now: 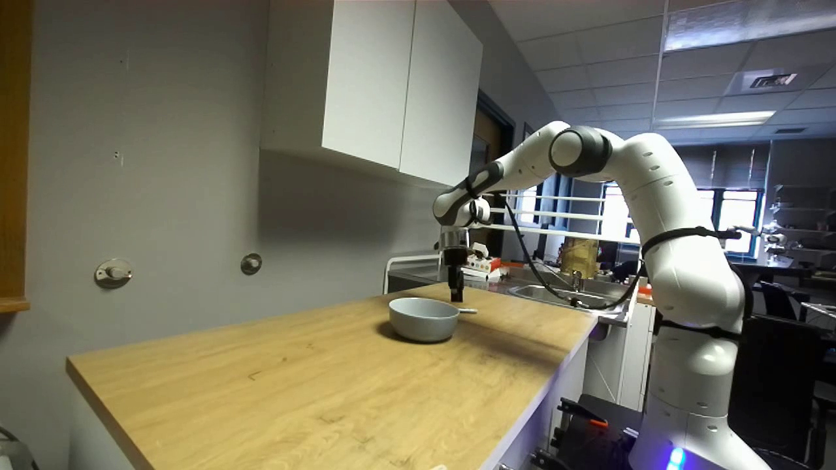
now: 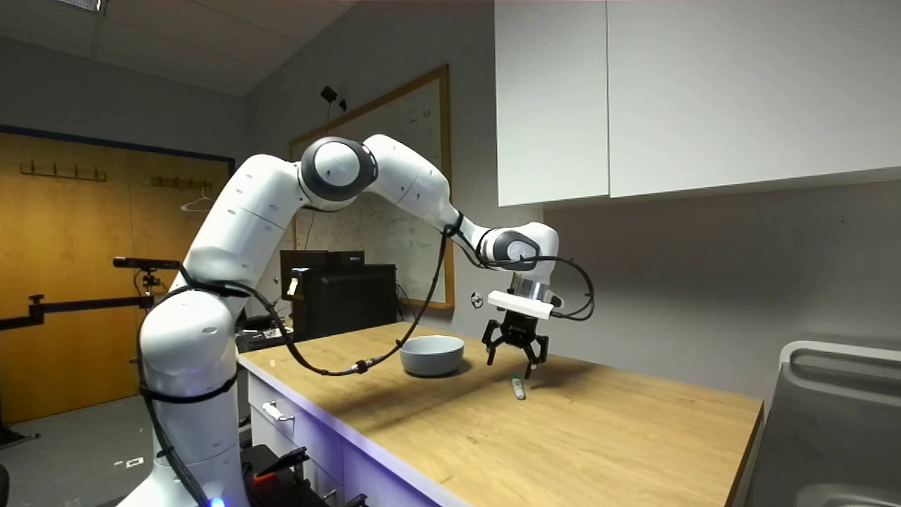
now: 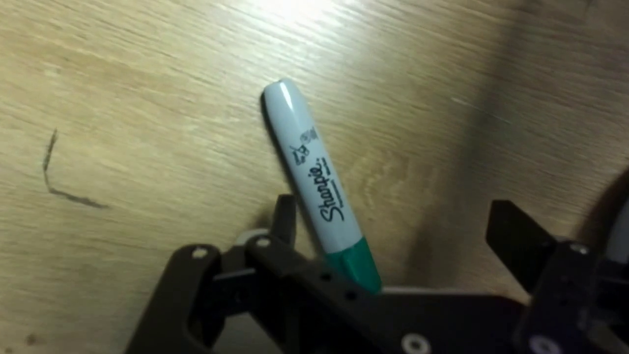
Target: Pick up the green marker from the counter and put it in grey bowl
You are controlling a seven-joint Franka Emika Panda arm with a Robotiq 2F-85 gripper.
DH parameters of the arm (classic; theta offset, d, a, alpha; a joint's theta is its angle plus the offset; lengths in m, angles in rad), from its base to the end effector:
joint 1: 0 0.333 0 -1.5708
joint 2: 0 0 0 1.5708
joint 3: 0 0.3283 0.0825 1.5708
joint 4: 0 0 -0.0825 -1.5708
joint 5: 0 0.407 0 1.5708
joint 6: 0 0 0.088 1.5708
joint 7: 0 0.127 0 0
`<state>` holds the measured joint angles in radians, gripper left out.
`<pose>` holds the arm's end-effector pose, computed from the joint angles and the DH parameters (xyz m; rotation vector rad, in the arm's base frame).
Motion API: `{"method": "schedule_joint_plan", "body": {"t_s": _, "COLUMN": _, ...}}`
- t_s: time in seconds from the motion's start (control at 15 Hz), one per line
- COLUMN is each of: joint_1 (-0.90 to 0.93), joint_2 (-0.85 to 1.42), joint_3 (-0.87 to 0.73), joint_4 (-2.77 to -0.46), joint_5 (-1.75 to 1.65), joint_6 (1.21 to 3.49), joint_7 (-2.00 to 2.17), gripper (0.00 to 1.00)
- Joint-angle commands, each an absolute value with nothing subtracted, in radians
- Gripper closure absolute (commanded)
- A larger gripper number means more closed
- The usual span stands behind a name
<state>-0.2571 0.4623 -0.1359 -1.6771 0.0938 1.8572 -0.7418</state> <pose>0.6131 -0.2367 0.2962 -2.9182 -0.4640 0.3285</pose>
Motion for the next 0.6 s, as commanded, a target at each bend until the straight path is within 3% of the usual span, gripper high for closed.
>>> {"method": "schedule_joint_plan", "body": {"t_s": 0.0, "joint_1": -0.283, "joint_2": 0.5, "joint_3": -0.11, "joint_4": -1.661, "joint_5": 0.077, "joint_6": 1.846, "joint_7": -0.768, "gripper": 0.0}}
{"method": "schedule_joint_plan", "body": {"t_s": 0.07, "joint_1": -0.285, "joint_2": 0.503, "joint_3": -0.108, "joint_4": -1.666, "joint_5": 0.075, "joint_6": 1.847, "joint_7": -0.77, "gripper": 0.25}}
{"method": "schedule_joint_plan", "body": {"t_s": 0.2, "joint_1": -0.285, "joint_2": 0.503, "joint_3": -0.106, "joint_4": -1.675, "joint_5": 0.069, "joint_6": 1.851, "joint_7": -0.764, "gripper": 0.28}}
{"method": "schedule_joint_plan", "body": {"t_s": 0.53, "joint_1": -0.283, "joint_2": 0.503, "joint_3": -0.108, "joint_4": -1.665, "joint_5": 0.052, "joint_6": 1.844, "joint_7": -0.752, "gripper": 0.67}}
